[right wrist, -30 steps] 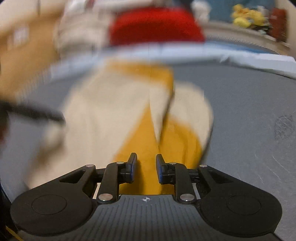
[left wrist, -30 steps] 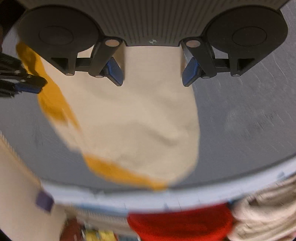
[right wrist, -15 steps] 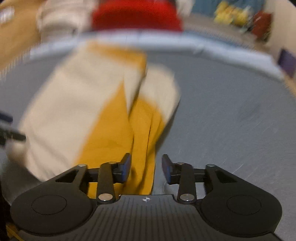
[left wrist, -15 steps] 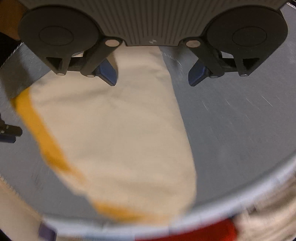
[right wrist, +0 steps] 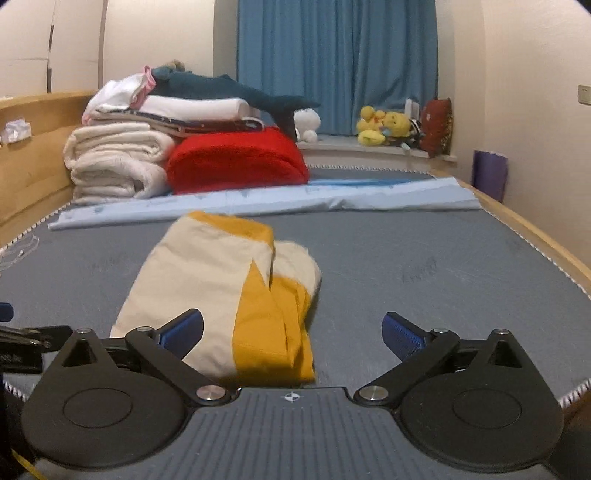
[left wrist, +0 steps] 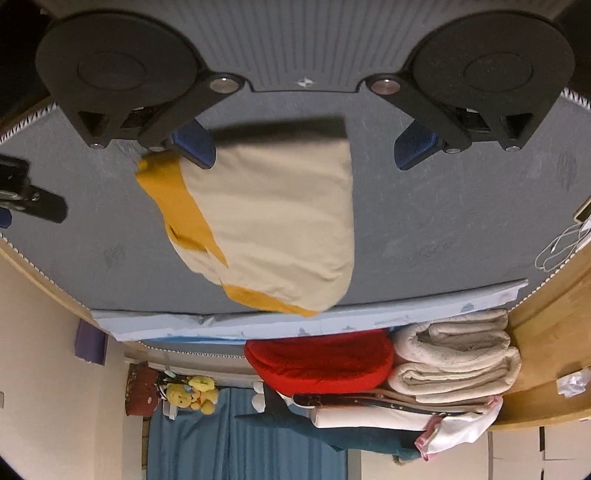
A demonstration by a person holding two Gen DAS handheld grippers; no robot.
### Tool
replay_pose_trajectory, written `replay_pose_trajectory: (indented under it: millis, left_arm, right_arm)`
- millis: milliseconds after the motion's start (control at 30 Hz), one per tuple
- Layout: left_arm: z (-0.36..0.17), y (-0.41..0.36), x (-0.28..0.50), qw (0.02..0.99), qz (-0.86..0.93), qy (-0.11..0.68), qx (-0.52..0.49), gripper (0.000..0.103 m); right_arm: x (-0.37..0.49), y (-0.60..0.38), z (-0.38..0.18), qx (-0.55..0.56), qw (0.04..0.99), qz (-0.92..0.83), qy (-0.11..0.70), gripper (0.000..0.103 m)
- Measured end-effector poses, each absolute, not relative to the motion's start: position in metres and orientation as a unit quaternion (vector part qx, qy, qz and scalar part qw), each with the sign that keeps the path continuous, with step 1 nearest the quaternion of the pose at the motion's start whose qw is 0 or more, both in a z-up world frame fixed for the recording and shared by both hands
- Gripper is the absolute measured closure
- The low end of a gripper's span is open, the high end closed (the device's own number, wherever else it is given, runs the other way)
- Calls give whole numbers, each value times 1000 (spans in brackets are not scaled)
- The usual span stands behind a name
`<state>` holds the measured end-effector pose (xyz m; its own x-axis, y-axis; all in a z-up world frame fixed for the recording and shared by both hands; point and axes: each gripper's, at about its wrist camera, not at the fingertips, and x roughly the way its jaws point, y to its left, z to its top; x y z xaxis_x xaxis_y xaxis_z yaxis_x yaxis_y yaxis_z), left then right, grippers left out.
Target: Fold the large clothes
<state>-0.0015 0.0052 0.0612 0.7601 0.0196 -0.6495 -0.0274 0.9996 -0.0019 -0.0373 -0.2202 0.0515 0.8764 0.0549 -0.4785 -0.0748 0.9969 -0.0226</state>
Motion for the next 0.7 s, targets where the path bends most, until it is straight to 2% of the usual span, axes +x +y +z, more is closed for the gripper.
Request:
replay_pose_trajectory:
  millis: [167,300,467,700]
  left_arm:
    - [44,-4,-9,924,17,380,-40,0]
    - [40,-9,-6,924,27,380,-14,0]
    - [32,-3,1,912,20,409,-36,0]
    - [31,0,6,912,28,408,-43,0]
  right_arm:
    - [-53,-214,40,-25,960,57,272,1]
    - [-46,-211,35,-25,959,59,278,1]
    - [-38,-203,32,-19,957,63,284,1]
    - [-30,-194,28,-23,955,69,289,1]
